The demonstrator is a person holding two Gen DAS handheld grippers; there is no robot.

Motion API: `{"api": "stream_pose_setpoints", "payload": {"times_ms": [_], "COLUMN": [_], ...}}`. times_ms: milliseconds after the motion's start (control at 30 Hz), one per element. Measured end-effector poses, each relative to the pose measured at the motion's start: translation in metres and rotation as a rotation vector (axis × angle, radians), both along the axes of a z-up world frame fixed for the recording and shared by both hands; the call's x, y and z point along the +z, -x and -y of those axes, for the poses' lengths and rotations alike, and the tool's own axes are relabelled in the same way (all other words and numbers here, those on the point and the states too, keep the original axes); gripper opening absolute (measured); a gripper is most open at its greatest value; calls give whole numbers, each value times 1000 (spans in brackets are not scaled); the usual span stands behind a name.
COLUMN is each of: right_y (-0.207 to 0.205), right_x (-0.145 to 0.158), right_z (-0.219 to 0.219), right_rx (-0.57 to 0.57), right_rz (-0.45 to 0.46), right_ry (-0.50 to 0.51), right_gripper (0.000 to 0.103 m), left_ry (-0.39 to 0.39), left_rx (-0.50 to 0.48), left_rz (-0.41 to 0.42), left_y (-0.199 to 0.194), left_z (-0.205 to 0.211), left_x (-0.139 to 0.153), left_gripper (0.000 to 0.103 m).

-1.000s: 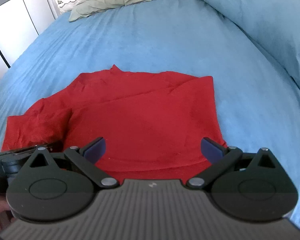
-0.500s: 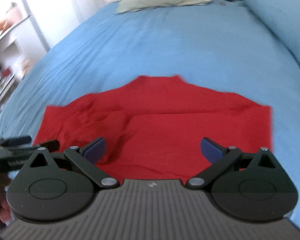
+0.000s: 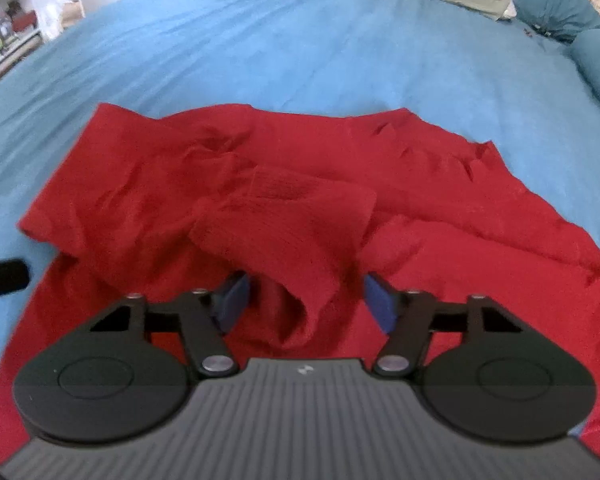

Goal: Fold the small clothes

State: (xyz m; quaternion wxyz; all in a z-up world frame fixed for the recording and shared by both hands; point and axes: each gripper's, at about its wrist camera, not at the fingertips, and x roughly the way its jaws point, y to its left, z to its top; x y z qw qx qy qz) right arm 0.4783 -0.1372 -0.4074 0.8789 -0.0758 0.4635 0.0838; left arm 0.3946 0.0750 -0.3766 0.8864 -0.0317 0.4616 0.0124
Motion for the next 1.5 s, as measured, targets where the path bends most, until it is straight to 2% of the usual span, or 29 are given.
{"api": "stream_pose_setpoints", "payload": {"times_ms": [33, 100, 133, 200, 300, 367, 467, 500, 600, 667, 733, 867, 967, 1067, 1133, 1233, 1367, 1500], "right_y": [-2, -4, -3, -2, 5, 13, 24, 27, 34, 35, 35, 30, 23, 18, 17, 16, 17, 23], "right_x": [-2, 3, 8, 21, 31, 22, -7, -16, -21, -16, -9, -5, -5, -4, -3, 8, 46, 83], "right_z": [-2, 2, 8, 27, 71, 101, 130, 136, 140, 140, 138, 135, 135, 144, 147, 151, 160, 179], "right_rx": [-3, -21, -48, -127, -291, -398, -511, -521, -482, -468, -464, -401, -350, -359, -366, -356, -366, -385], "right_rz": [9, 32, 56, 98, 108, 84, 8, -19, 2, 29, 74, 94, 94, 87, 75, 87, 155, 247], "right_ry": [-4, -49, -77, -174, -376, -486, -568, -580, -541, -485, -404, -380, -378, -406, -397, -432, -540, -536], "right_gripper": [51, 27, 23, 22, 22, 22, 32, 32, 34, 40, 58, 58, 57, 48, 26, 23, 22, 22], "left_ry": [1, -2, -1, 4, 2, 0, 3, 3, -7, -14, -14, -10, -10, -18, -30, -43, -71, -108], "left_rx": [-3, -8, -11, -15, -25, -31, -38, -42, -56, -65, -70, -72, -69, -67, -70, -78, -104, -120], "left_rz": [-4, -4, -3, 0, -5, -10, -24, -27, -28, -30, -33, -33, -32, -30, -31, -37, -32, -6], "left_y": [-1, -2, -2, -3, -4, -5, -6, -7, -7, -8, -9, -10, -11, -11, -10, -9, -3, 0], "left_z": [0, 0, -1, -2, 0, 2, 5, 7, 11, 13, 14, 16, 16, 18, 20, 23, 30, 39], "left_x": [-1, -3, -2, -3, -6, -8, -12, -13, -14, -16, -16, -16, -16, -17, -19, -21, -24, -25], "left_gripper": [96, 96, 96, 96, 96, 96, 96, 96, 96, 96, 96, 96, 96, 96, 96, 96, 96, 95]}}
